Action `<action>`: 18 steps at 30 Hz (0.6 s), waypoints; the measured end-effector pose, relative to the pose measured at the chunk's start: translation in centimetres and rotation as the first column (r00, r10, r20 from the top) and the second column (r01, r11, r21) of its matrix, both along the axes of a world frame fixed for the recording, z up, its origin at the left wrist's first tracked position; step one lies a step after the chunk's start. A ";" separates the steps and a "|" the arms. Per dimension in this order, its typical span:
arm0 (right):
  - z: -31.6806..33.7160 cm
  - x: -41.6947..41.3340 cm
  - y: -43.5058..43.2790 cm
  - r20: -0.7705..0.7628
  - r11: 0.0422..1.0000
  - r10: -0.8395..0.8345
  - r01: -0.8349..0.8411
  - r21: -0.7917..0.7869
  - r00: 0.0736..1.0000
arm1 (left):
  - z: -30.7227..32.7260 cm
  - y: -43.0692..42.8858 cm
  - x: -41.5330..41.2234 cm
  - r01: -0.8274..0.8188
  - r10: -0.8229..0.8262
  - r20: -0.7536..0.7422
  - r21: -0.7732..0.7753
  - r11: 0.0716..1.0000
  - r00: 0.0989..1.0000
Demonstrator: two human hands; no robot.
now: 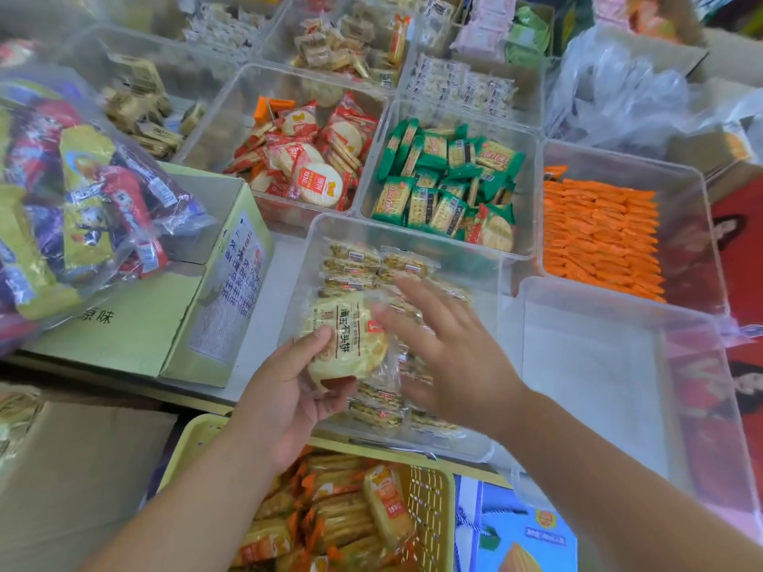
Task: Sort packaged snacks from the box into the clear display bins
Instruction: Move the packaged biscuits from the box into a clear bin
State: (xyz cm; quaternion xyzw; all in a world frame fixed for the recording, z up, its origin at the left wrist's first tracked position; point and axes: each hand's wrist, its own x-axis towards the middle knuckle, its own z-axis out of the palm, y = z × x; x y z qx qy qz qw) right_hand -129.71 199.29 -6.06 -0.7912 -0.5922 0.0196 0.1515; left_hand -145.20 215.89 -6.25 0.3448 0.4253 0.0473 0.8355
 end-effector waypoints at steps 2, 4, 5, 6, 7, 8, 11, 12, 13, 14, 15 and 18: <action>0.4 -1.5 -0.8 0.107 0.994 0.064 -0.073 0.084 0.992 | 0.2 -0.5 0.2 0.131 -0.130 -0.007 0.075 0.989 0.991; 0.8 -2.3 -1.3 0.179 0.986 0.087 -0.110 0.123 0.980 | 0.5 -1.0 0.4 0.217 -0.217 -0.018 0.108 0.970 0.976; 0.9 -2.4 -1.5 0.186 0.983 0.092 -0.119 0.137 0.978 | 0.7 -1.2 0.5 0.225 -0.225 -0.015 0.110 0.968 0.974; 1.1 -2.3 -1.7 0.177 0.981 0.100 -0.127 0.149 0.979 | 0.8 -1.3 0.6 0.220 -0.220 -0.013 0.108 0.970 0.976; 1.2 -2.2 -1.9 0.155 0.977 0.111 -0.136 0.162 0.982 | 0.9 -1.4 0.7 0.208 -0.208 -0.013 0.100 0.973 0.978; 1.2 -2.0 -2.1 0.124 0.974 0.124 -0.145 0.176 0.985 | 0.9 -1.5 0.8 0.196 -0.195 -0.024 0.091 0.976 0.981; 1.0 -1.0 -2.2 0.004 0.969 0.113 -0.111 0.219 0.994 | 0.5 -1.5 1.0 0.187 -0.167 -0.124 0.174 0.967 0.978; 1.0 -0.6 -2.2 -0.018 0.969 0.076 -0.070 0.237 0.997 | 0.1 -1.4 0.9 0.189 -0.152 -0.159 0.257 0.948 0.976; 0.9 -0.1 -2.2 -0.027 0.969 0.026 -0.019 0.245 0.999 | -0.3 -1.2 0.8 0.191 -0.130 -0.187 0.361 0.913 0.974; 1.0 0.8 -2.2 -0.026 0.971 -0.033 0.038 0.237 0.999 | -0.8 -0.8 0.7 0.199 -0.105 -0.212 0.490 0.849 0.972; 1.1 1.8 -2.1 -0.020 0.973 -0.103 0.105 0.206 0.994 | -1.3 -0.3 0.5 0.221 -0.086 -0.238 0.627 0.747 0.967; 1.7 5.3 -1.5 0.023 0.943 -0.331 0.332 -0.026 0.943 | -2.4 1.1 -0.4 0.315 -0.085 -0.309 0.850 0.423 0.947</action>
